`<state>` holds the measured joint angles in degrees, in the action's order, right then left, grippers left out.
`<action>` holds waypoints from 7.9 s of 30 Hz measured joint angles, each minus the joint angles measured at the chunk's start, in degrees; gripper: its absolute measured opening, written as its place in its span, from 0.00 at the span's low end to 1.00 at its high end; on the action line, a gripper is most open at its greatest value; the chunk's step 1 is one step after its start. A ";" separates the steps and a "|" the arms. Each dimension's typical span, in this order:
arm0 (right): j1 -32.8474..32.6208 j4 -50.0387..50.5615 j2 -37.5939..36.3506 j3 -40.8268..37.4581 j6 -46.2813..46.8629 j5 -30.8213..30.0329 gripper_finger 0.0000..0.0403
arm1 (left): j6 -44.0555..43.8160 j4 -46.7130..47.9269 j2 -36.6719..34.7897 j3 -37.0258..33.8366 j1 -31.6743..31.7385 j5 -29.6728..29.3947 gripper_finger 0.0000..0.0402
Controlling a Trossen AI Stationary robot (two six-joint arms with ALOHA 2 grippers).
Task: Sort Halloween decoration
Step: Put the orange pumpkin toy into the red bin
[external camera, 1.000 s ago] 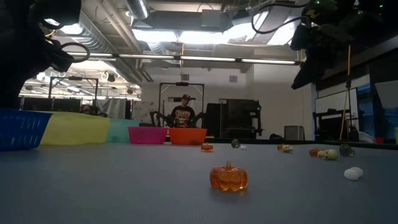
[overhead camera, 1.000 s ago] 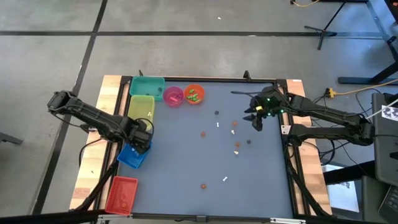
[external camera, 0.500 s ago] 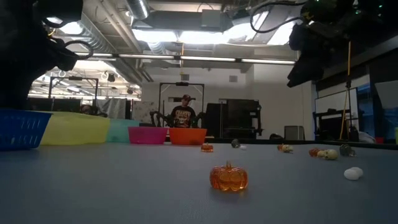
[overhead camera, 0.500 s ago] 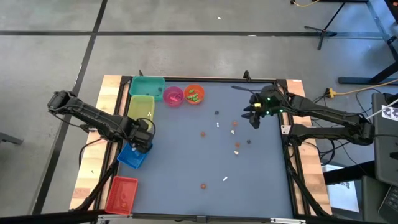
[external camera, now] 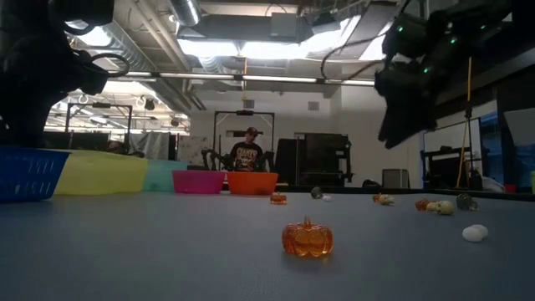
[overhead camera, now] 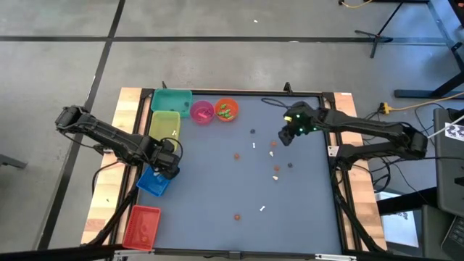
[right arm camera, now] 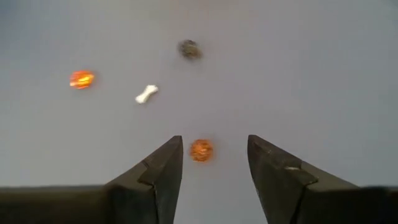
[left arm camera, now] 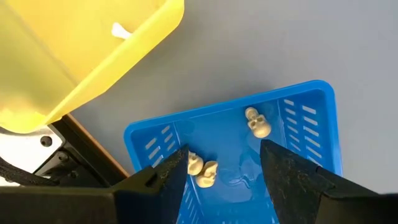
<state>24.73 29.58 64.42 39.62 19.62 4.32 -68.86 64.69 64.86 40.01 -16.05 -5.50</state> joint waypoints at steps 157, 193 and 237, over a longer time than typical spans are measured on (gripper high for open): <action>-14.67 -64.54 25.84 16.26 21.02 18.75 0.26 | 95.70 -91.22 4.02 0.04 6.47 -22.01 0.45; -14.60 -64.02 25.79 16.28 18.96 18.73 0.26 | 97.57 -99.16 9.18 0.02 4.52 -32.73 0.45; -14.67 -64.22 25.79 16.28 19.03 14.12 0.26 | 97.57 -100.29 9.18 0.02 12.04 -21.55 0.45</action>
<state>10.07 -34.63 90.21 55.90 38.65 18.44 28.71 -35.61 74.04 40.03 -4.01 -27.05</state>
